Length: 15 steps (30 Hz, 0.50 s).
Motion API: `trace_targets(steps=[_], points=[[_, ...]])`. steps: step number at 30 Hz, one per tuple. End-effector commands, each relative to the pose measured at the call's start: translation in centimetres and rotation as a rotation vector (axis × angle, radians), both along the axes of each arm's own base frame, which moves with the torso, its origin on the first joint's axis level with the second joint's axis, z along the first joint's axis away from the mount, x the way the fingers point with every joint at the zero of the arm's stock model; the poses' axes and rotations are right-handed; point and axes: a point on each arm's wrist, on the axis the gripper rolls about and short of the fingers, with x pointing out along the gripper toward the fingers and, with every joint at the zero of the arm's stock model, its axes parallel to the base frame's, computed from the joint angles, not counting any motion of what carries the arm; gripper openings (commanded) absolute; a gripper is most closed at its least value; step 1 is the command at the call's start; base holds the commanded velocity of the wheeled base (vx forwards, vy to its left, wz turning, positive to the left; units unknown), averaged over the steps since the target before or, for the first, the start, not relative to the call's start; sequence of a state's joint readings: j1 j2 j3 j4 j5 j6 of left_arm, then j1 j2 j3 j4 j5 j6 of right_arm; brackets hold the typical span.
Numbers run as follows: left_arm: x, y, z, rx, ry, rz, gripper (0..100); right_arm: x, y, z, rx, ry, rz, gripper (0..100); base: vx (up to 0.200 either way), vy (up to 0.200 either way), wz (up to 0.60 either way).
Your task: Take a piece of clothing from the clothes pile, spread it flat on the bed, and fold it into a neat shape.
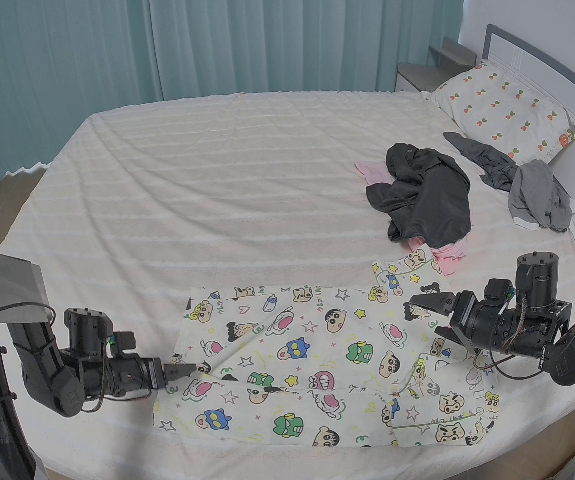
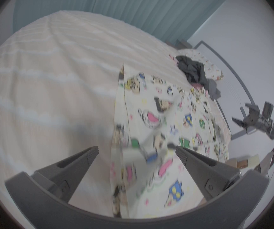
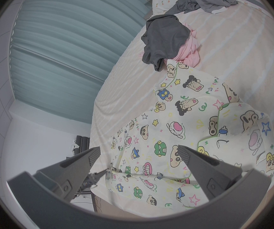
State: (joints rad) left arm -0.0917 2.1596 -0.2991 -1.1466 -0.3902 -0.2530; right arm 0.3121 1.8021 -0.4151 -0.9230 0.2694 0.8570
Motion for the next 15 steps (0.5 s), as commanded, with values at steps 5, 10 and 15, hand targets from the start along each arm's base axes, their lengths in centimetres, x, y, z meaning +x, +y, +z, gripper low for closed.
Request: trace_targets(steps=[5,10,15], points=[[10.5,-0.4,4.4,-0.012,-0.141,0.104,100,-0.1,0.1,-0.1,-0.005,0.002,0.008,100,0.000,0.000,0.00],[14.3,-1.7,3.4,0.016,-0.128,0.104,100,-0.2,0.1,0.0,-0.004,0.000,0.008,100,0.000,0.000,0.00],[16.1,-3.2,2.6,0.020,-0.116,0.070,100,-0.2,0.2,-0.3,-0.007,0.010,0.014,100,0.000,0.000,0.00]])
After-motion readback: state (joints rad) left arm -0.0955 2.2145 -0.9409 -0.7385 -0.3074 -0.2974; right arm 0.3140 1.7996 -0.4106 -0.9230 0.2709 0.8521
